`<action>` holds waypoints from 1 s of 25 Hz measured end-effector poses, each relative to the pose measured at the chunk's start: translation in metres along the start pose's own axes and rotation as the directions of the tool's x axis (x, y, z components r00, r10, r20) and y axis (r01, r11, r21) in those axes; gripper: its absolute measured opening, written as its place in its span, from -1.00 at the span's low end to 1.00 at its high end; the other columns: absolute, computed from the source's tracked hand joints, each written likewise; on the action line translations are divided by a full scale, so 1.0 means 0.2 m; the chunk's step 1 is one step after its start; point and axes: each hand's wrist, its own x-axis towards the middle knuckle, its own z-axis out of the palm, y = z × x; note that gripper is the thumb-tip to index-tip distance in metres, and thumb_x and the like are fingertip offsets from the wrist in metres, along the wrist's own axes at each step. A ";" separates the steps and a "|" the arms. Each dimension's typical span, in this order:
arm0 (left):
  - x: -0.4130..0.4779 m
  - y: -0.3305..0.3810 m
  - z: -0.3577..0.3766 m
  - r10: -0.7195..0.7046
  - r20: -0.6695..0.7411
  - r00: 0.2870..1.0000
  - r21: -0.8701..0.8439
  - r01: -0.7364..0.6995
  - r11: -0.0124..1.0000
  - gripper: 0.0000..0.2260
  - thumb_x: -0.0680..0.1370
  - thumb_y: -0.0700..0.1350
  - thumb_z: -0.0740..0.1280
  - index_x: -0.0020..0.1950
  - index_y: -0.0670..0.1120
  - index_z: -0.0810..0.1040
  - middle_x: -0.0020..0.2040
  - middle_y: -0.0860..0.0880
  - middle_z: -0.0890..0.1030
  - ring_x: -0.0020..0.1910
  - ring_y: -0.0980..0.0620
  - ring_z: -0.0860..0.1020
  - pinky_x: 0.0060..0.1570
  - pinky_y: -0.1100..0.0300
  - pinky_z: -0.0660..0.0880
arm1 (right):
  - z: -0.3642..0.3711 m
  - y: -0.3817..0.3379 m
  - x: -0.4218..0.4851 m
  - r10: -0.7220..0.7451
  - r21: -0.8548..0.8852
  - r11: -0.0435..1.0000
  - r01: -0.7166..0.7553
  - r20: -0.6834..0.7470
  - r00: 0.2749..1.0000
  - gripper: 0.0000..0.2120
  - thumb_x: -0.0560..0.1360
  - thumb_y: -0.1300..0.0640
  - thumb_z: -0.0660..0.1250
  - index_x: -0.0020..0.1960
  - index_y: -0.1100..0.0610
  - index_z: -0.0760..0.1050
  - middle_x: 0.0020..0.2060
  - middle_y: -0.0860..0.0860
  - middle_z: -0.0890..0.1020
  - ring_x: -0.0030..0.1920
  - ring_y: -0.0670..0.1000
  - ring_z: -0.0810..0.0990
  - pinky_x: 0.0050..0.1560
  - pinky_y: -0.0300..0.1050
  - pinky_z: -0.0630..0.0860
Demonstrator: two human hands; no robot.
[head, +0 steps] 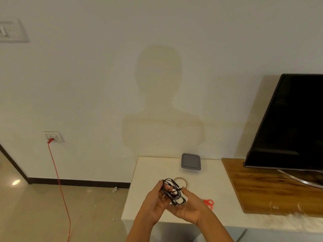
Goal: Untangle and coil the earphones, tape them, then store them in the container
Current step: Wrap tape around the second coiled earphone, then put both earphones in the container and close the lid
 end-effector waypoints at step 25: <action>1.16 -0.10 -0.65 0.284 -0.250 0.926 0.898 0.112 0.426 -0.80 0.47 -0.31 0.33 0.06 -0.14 0.58 -0.03 -0.10 0.68 -0.19 0.04 0.58 -0.24 0.39 0.50 | -0.27 -0.16 1.29 -0.523 -0.990 0.127 0.053 -0.022 0.852 -0.84 0.49 0.29 0.30 0.01 0.18 0.62 -0.16 0.09 0.66 -0.17 0.03 0.64 -0.06 -0.14 0.61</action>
